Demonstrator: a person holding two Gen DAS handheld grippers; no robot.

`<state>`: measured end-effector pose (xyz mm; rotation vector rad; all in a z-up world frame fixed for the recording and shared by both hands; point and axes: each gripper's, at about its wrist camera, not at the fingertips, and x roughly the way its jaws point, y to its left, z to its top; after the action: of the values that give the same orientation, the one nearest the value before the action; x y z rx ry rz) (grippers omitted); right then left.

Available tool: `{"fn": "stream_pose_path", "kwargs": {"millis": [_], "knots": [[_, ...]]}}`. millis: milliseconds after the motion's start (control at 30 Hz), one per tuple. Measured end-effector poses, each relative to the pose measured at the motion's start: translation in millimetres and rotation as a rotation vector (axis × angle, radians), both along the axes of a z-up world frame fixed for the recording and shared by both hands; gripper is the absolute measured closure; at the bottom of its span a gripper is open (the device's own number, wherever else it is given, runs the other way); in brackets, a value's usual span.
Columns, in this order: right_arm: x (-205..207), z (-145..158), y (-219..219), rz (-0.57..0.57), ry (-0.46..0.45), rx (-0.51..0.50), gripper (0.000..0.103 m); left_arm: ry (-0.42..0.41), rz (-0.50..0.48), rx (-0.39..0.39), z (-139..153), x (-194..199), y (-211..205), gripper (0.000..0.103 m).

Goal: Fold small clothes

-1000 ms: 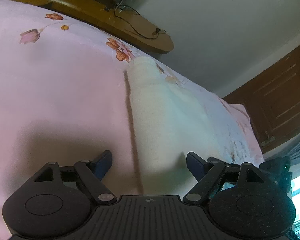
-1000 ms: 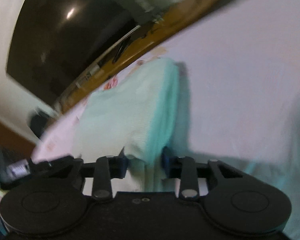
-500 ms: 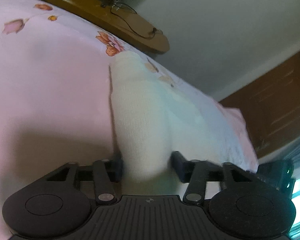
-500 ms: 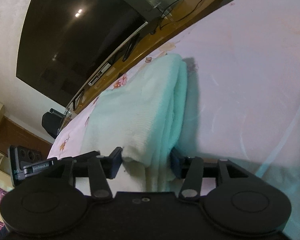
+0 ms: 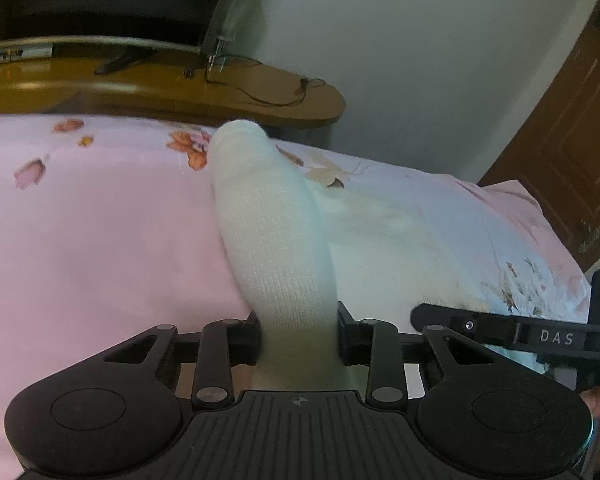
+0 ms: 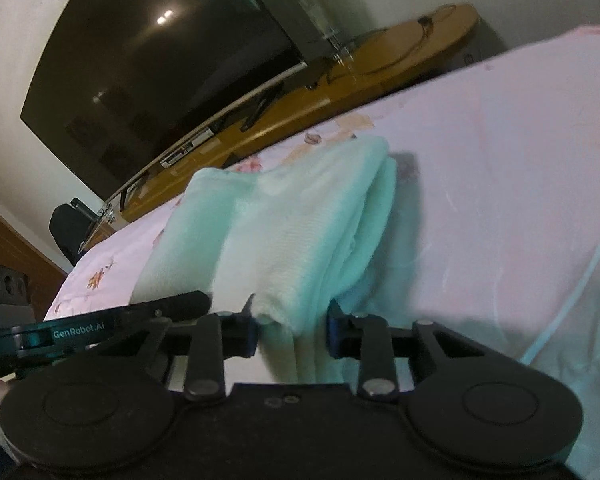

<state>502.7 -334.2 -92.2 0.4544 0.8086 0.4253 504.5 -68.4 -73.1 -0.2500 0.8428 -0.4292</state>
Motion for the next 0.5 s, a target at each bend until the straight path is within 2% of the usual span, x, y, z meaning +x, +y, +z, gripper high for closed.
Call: {"fn": "stream_pose_path", "kwargs": {"millis": [267, 500], "knots": [[-6.2, 31.0, 42.5, 0.067, -0.048, 0.005, 0.072, -0.043, 0.070, 0.009, 31.5, -25.8, 56.3, 0.070], [-7.6, 50.1, 125.3, 0.184, -0.064, 0.036, 0.072, -0.051, 0.194, 0.043, 48.2, -59.4, 153.4, 0.070]]}}
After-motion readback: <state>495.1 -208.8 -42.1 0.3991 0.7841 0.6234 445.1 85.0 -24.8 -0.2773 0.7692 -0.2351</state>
